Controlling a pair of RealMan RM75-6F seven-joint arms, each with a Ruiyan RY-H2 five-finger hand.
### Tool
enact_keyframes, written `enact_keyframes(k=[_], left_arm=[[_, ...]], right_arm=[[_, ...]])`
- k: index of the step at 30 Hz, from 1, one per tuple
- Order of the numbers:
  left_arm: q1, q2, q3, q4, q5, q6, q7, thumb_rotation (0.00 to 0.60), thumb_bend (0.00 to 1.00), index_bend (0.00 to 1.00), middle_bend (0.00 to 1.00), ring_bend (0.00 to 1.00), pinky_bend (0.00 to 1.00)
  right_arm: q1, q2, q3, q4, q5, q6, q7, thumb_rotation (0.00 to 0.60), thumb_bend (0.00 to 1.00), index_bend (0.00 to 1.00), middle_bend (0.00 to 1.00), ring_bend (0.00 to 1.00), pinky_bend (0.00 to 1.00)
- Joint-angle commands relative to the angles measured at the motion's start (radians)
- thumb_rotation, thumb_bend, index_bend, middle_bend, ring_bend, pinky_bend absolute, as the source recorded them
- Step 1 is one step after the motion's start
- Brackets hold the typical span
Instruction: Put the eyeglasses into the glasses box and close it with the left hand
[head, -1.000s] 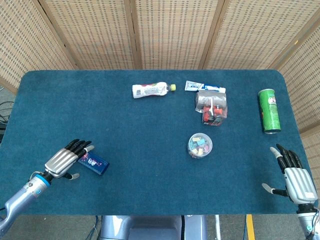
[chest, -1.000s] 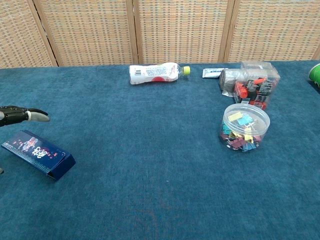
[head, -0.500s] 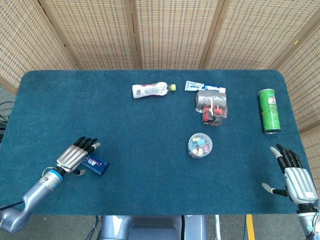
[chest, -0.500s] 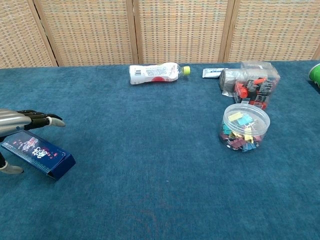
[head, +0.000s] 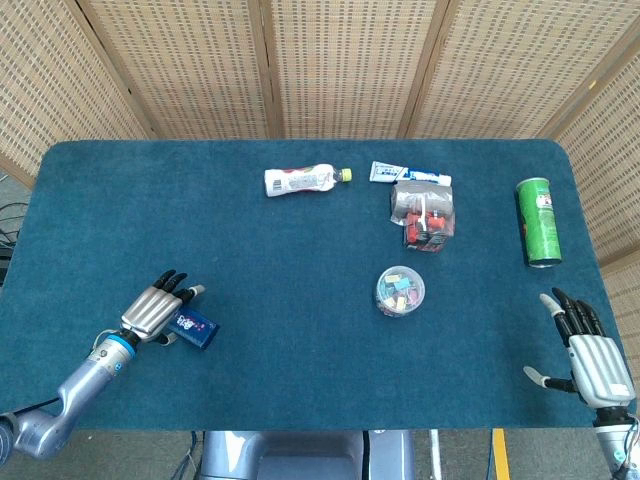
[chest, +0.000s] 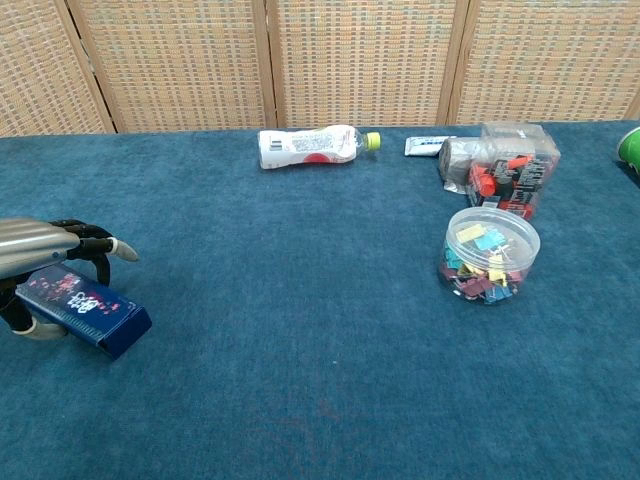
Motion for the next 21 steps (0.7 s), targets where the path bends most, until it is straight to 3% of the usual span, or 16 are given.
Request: enact_keyframes(k=[1,7,18,20,21], left_arm=[[0.008,-0.007,-0.001,0.013,0.017,0.029,-0.014,0.600,0.31,0.18,0.44,0.09,0.00],[0.017,-0.019,0.009,0.040,0.051,0.064,-0.039,0.600,0.32,0.21,0.51,0.11,0.00],[0.018,-0.034,0.013,0.059,0.063,0.074,-0.046,0.600,0.31,0.22,0.52,0.11,0.00],[0.018,-0.037,0.013,0.062,0.062,0.072,-0.046,0.600,0.31,0.22,0.46,0.11,0.00],[0.018,-0.038,0.013,0.063,0.061,0.071,-0.046,0.600,0.30,0.22,0.37,0.10,0.00]], right_arm=[[0.000,0.000,0.000,0.000,0.000,0.000,0.001,0.600,0.00,0.00,0.00,0.00,0.00],[0.000,-0.001,0.000,0.001,-0.001,0.001,0.000,0.600,0.00,0.00,0.00,0.00,0.00],[0.000,-0.001,0.000,0.001,0.000,0.001,0.000,0.600,0.00,0.00,0.00,0.00,0.00],[0.000,-0.001,0.000,0.001,0.000,0.001,0.000,0.600,0.00,0.00,0.00,0.00,0.00],[0.000,-0.001,0.000,0.001,0.000,0.001,0.000,0.600,0.00,0.00,0.00,0.00,0.00]])
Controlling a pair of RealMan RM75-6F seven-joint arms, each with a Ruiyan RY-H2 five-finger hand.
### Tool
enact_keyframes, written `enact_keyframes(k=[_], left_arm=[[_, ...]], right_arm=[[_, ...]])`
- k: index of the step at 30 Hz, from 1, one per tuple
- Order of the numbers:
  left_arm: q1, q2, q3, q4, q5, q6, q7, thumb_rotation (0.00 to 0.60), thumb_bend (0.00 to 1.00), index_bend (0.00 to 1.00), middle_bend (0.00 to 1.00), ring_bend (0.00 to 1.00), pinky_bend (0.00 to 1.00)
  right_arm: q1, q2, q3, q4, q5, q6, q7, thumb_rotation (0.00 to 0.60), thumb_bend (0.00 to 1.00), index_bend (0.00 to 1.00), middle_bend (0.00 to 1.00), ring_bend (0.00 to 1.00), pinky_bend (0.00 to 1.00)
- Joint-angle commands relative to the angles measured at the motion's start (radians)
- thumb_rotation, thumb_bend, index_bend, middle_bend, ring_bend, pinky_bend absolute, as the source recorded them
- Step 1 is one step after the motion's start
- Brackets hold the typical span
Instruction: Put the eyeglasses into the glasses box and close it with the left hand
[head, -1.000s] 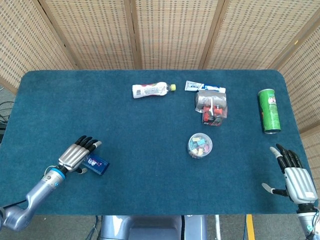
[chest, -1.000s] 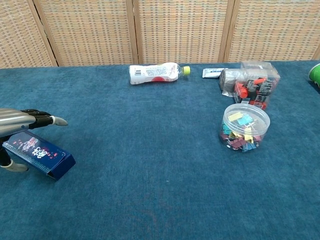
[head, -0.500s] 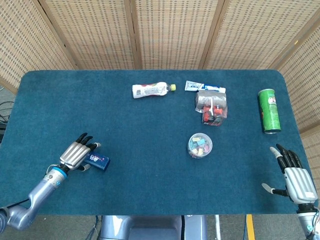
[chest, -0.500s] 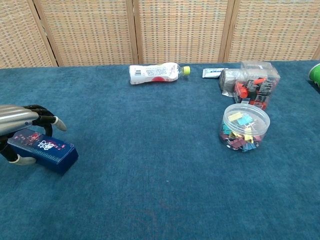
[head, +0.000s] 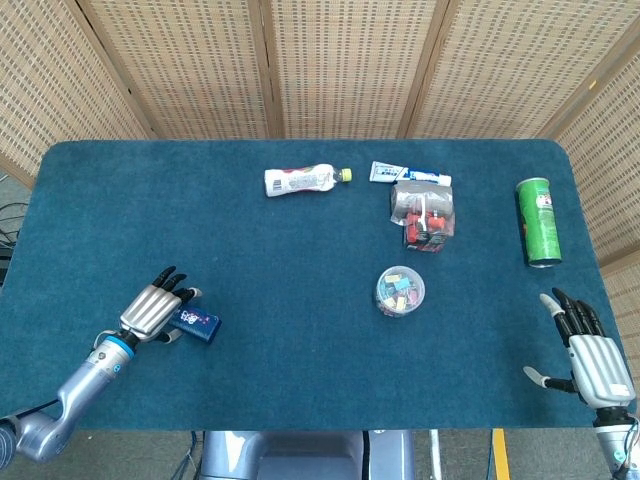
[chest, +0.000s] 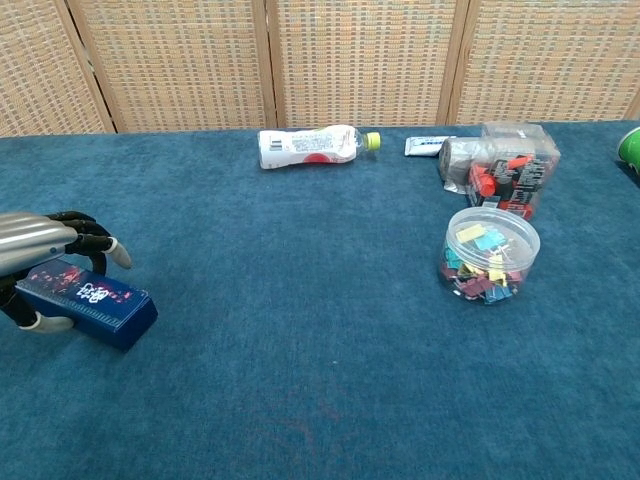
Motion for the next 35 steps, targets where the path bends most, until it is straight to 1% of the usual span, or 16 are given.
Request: enact_keyframes(k=[1,2,3,4,5,7,11,14,16,18,20,23,26,29,33,35], left_arm=[[0.000,-0.003,0.001,0.002,-0.003,-0.005,0.000,0.600,0.29,0.22,0.22,0.06,0.00],[-0.001,-0.002,0.002,0.001,-0.006,-0.011,-0.001,0.600,0.28,0.21,0.13,0.04,0.00],[-0.002,0.001,0.003,-0.003,-0.011,-0.020,-0.002,0.600,0.27,0.17,0.03,0.01,0.00],[-0.005,0.008,0.007,-0.011,-0.019,-0.037,0.001,0.600,0.27,0.11,0.00,0.00,0.00],[-0.007,0.014,0.007,-0.018,-0.024,-0.045,0.003,0.600,0.26,0.06,0.00,0.00,0.00],[-0.008,0.028,0.009,-0.040,-0.027,-0.052,0.004,0.600,0.26,0.01,0.00,0.00,0.00],[0.004,0.058,0.012,-0.078,-0.004,-0.011,-0.009,0.600,0.25,0.00,0.00,0.00,0.00],[0.021,0.102,0.014,-0.118,0.016,0.036,-0.040,0.600,0.24,0.00,0.00,0.00,0.00],[0.047,0.145,0.008,-0.148,0.030,0.103,-0.065,0.600,0.21,0.00,0.00,0.00,0.00],[0.076,0.178,0.002,-0.166,0.033,0.166,-0.083,0.600,0.13,0.00,0.00,0.00,0.00],[0.122,0.206,-0.012,-0.182,0.016,0.248,-0.093,0.600,0.02,0.00,0.00,0.00,0.00],[0.224,0.221,-0.046,-0.204,-0.062,0.406,-0.023,0.600,0.00,0.00,0.00,0.00,0.00],[0.298,0.233,-0.055,-0.232,-0.099,0.503,-0.031,0.600,0.00,0.00,0.00,0.00,0.00],[0.352,0.250,-0.061,-0.244,-0.131,0.552,-0.054,0.600,0.00,0.00,0.00,0.00,0.00],[0.394,0.269,-0.061,-0.237,-0.141,0.569,-0.146,0.600,0.00,0.00,0.00,0.00,0.00],[0.405,0.274,-0.059,-0.225,-0.141,0.568,-0.171,0.600,0.00,0.00,0.00,0.00,0.00]], right_arm=[[0.000,0.000,0.000,0.001,0.000,0.000,0.001,0.600,0.00,0.00,0.00,0.00,0.00],[0.000,0.000,0.000,0.001,0.000,0.000,0.001,0.600,0.00,0.00,0.00,0.00,0.00],[0.000,0.000,0.000,0.000,-0.001,0.000,0.001,0.600,0.00,0.00,0.00,0.00,0.00],[0.000,0.001,0.000,0.000,0.000,0.000,0.002,0.600,0.00,0.00,0.00,0.00,0.00],[0.000,0.001,0.000,0.000,0.000,0.000,0.002,0.600,0.00,0.00,0.00,0.00,0.00],[0.000,0.001,0.000,0.000,-0.001,0.000,0.003,0.600,0.00,0.00,0.00,0.00,0.00],[0.000,0.001,0.000,0.001,-0.001,-0.001,0.005,0.600,0.00,0.00,0.00,0.00,0.00],[0.000,0.000,0.000,0.001,-0.002,0.001,0.005,0.600,0.00,0.00,0.00,0.00,0.00],[0.000,0.001,0.000,0.000,-0.001,0.000,0.005,0.600,0.00,0.00,0.00,0.00,0.00],[0.000,0.001,0.000,0.000,-0.001,0.000,0.003,0.600,0.00,0.00,0.00,0.00,0.00],[0.000,0.000,0.000,0.000,0.000,0.000,0.000,0.600,0.00,0.00,0.00,0.00,0.00],[-0.001,-0.001,0.001,-0.002,0.001,0.001,-0.005,0.600,0.00,0.00,0.00,0.00,0.00],[-0.002,-0.002,0.002,-0.004,0.004,0.003,-0.012,0.600,0.00,0.00,0.00,0.00,0.00],[-0.004,-0.004,0.002,-0.003,0.003,0.008,-0.016,0.600,0.00,0.00,0.00,0.00,0.00],[-0.006,-0.008,0.003,0.000,0.000,0.016,-0.024,0.600,0.00,0.00,0.00,0.00,0.00],[-0.007,-0.010,0.003,0.003,-0.001,0.019,-0.029,0.600,0.00,0.00,0.00,0.00,0.00]])
